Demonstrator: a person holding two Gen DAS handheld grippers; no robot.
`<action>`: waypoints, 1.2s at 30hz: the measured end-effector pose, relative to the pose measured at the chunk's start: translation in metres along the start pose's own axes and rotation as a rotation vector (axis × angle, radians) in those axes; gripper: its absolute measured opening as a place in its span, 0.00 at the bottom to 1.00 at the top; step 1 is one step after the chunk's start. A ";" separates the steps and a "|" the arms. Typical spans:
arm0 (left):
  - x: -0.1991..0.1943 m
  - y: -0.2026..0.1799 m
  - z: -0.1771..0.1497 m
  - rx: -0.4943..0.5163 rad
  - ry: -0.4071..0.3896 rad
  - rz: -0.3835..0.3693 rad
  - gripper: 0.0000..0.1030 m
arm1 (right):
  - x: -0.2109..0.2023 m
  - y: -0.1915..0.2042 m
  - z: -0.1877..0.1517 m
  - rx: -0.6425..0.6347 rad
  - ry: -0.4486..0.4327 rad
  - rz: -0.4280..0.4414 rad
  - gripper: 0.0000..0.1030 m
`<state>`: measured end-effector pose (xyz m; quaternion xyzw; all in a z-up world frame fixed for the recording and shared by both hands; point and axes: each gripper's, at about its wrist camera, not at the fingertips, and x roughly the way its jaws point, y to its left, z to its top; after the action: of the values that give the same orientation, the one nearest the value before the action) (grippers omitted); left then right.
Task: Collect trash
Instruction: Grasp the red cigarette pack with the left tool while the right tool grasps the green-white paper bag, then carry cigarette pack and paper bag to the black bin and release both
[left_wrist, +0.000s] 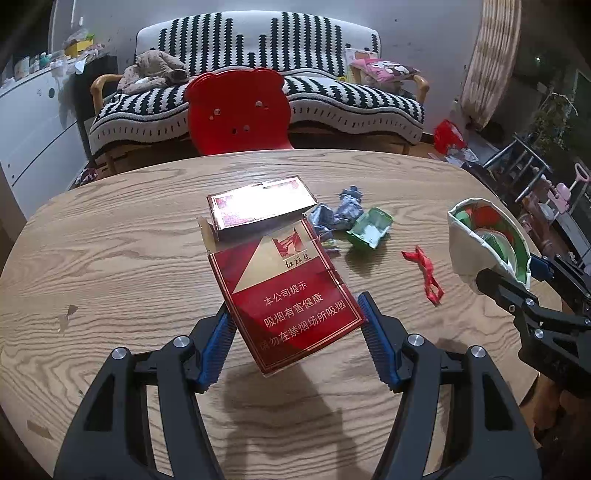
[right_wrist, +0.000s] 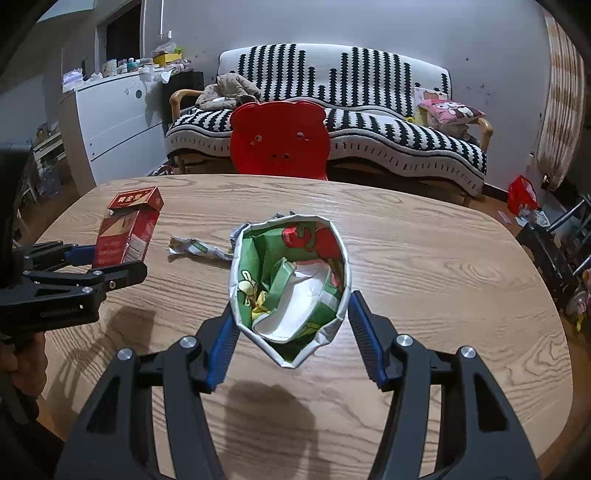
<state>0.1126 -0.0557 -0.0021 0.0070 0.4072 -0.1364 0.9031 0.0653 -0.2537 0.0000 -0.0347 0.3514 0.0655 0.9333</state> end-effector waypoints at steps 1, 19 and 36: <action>-0.001 -0.002 -0.001 0.003 -0.003 0.002 0.62 | -0.002 0.000 -0.001 0.002 0.000 -0.001 0.56; 0.004 -0.116 0.002 0.140 -0.019 -0.112 0.62 | -0.068 -0.083 -0.035 0.118 -0.035 -0.105 0.56; 0.011 -0.352 -0.060 0.419 0.030 -0.410 0.62 | -0.193 -0.259 -0.162 0.388 -0.039 -0.356 0.56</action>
<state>-0.0134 -0.3898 -0.0156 0.1132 0.3766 -0.3970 0.8293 -0.1457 -0.5465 0.0104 0.0850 0.3277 -0.1676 0.9259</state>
